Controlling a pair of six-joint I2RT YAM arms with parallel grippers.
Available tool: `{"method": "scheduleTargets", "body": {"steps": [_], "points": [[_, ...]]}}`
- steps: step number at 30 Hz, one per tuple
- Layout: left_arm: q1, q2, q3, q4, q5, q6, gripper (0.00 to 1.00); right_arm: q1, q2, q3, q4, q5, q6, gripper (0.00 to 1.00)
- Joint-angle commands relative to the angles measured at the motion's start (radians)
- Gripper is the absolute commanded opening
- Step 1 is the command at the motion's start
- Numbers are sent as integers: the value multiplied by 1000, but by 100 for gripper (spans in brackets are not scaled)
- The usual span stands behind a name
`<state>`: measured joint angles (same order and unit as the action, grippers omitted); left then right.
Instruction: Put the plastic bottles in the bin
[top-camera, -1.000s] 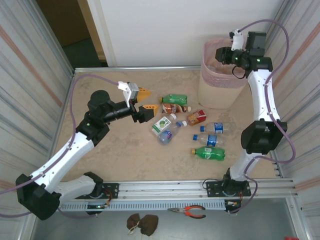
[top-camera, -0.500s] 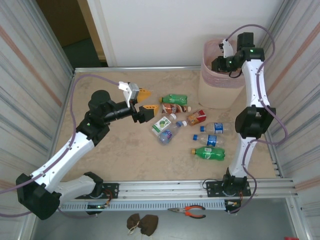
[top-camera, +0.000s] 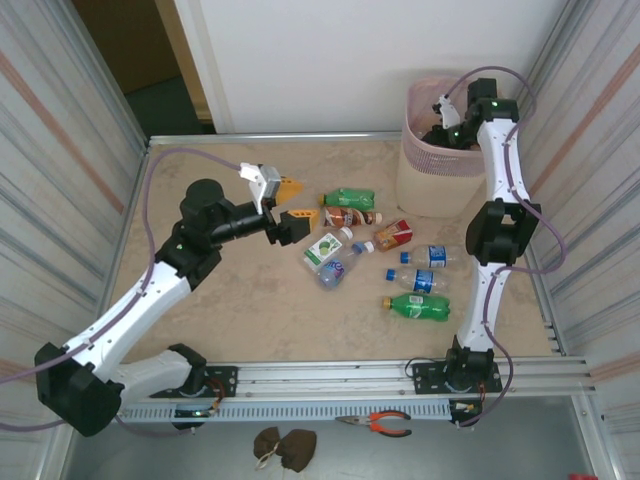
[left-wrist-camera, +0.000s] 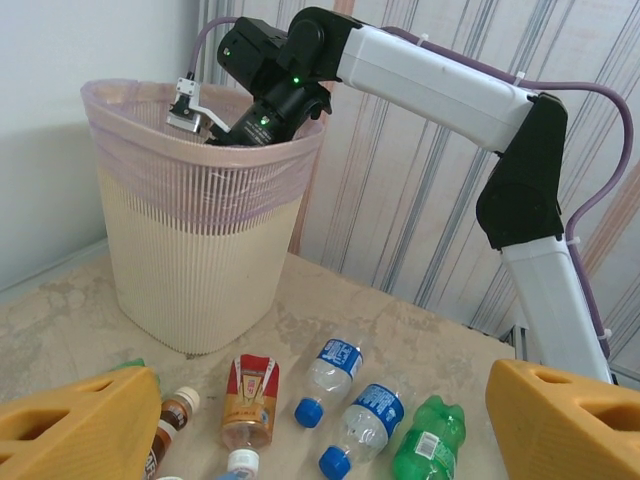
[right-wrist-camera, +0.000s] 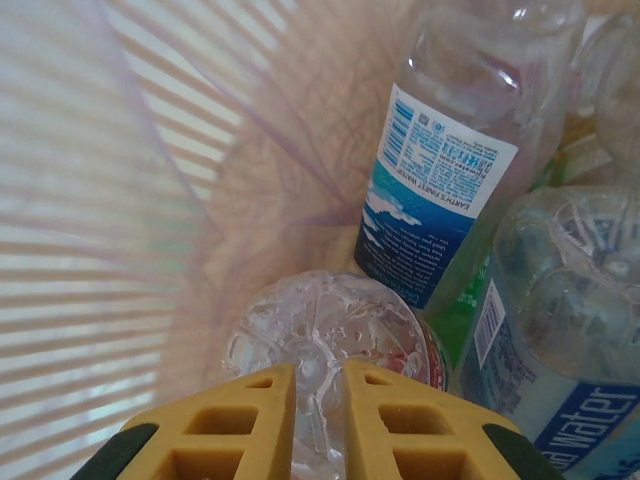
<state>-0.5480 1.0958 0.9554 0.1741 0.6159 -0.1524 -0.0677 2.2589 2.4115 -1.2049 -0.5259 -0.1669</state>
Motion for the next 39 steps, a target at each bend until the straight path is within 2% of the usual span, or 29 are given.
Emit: {"method": "scheduleTargets", "body": {"steps": [1,5,11,21,31,39], "points": [[11,19,29,-7,-2,27,85,-2,1,14,-49,6,-7,19],[12,46,46,-35,-9,30,85,-6,-49,13,-13,-17,29,22],[-7,110,93,-118,-24,39,83,12,-196,-85,130,20,87,35],[-111,235,211,-371,-163,137,81,18,-469,-268,309,103,163,43],[-252,334,208,-527,-338,152,80,53,-821,-707,542,104,232,45],[-320,472,220,-625,-409,102,77,84,-1012,-959,570,115,254,47]]}}
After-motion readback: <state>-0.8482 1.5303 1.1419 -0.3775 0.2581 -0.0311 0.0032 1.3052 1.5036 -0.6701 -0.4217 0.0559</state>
